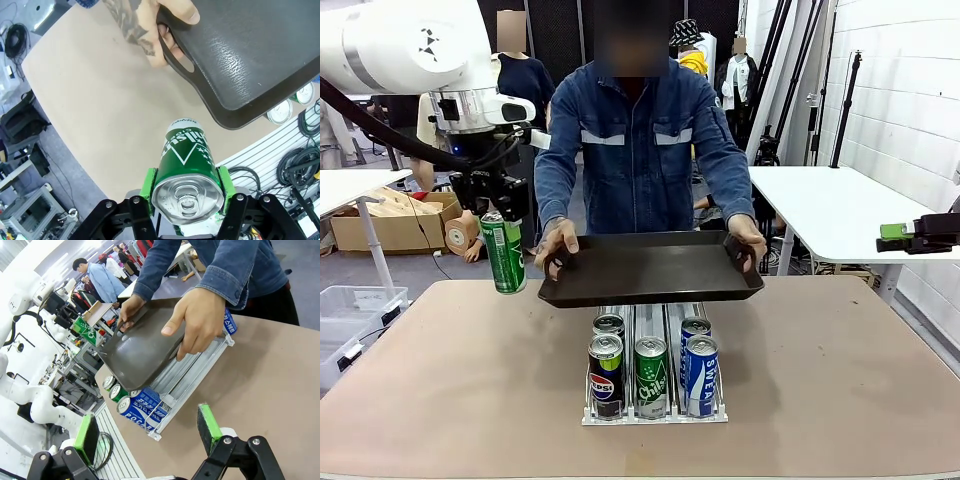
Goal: Retrieve and hand over the desired beverage to the person.
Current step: Place the picked can on the Handle tray extended by the person.
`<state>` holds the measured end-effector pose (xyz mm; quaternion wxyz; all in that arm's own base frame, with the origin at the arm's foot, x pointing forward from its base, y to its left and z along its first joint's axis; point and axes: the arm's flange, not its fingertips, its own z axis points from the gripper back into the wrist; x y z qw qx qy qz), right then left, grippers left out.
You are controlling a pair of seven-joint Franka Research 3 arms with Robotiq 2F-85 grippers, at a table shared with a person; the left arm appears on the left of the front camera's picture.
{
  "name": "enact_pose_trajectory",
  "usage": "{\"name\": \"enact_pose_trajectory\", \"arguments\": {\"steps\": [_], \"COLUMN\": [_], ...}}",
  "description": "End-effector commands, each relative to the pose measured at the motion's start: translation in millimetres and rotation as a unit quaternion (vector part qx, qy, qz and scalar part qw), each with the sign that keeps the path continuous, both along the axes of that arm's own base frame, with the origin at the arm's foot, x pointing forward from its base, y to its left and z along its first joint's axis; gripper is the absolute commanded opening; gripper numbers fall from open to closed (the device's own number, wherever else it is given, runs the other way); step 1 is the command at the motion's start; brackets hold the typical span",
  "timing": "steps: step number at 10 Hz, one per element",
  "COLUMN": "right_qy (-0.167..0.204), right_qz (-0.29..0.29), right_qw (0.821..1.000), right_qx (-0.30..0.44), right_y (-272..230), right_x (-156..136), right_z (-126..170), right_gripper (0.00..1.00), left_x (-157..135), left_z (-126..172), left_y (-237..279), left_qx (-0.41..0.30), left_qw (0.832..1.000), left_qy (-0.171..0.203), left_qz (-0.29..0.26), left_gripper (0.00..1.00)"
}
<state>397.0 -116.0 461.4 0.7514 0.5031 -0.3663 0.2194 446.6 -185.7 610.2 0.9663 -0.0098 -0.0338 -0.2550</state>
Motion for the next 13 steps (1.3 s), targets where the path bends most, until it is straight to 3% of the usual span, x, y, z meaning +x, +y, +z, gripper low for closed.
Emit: {"name": "enact_pose_trajectory", "arguments": {"steps": [1, 4, 9, 13], "right_qy": [0.002, 0.002, 0.002, 0.002], "right_qz": [0.003, 0.003, 0.003, 0.003], "right_qw": [1.0, 1.0, 1.0, 1.0], "right_qx": [0.0, 0.0, 0.0, 0.0], "right_y": [0, 0, 0, 0], "right_x": [-1, -1, -1, -1], "right_z": [0, 0, 0, 0], "right_gripper": [1.0, 1.0, 1.0, 1.0], "left_x": [0, 5, 11, 26], "left_z": [4, 9, 29, 20], "left_y": [1, -9, -47, -84], "left_qx": [0.001, -0.016, -0.027, -0.044], "left_qw": [1.0, 0.999, 0.999, 0.999], "left_qy": [0.003, 0.019, 0.0, 0.014], "left_qz": [0.016, 0.025, 0.028, 0.003], "left_gripper": [0.16, 0.16, 0.16, 0.16]}}
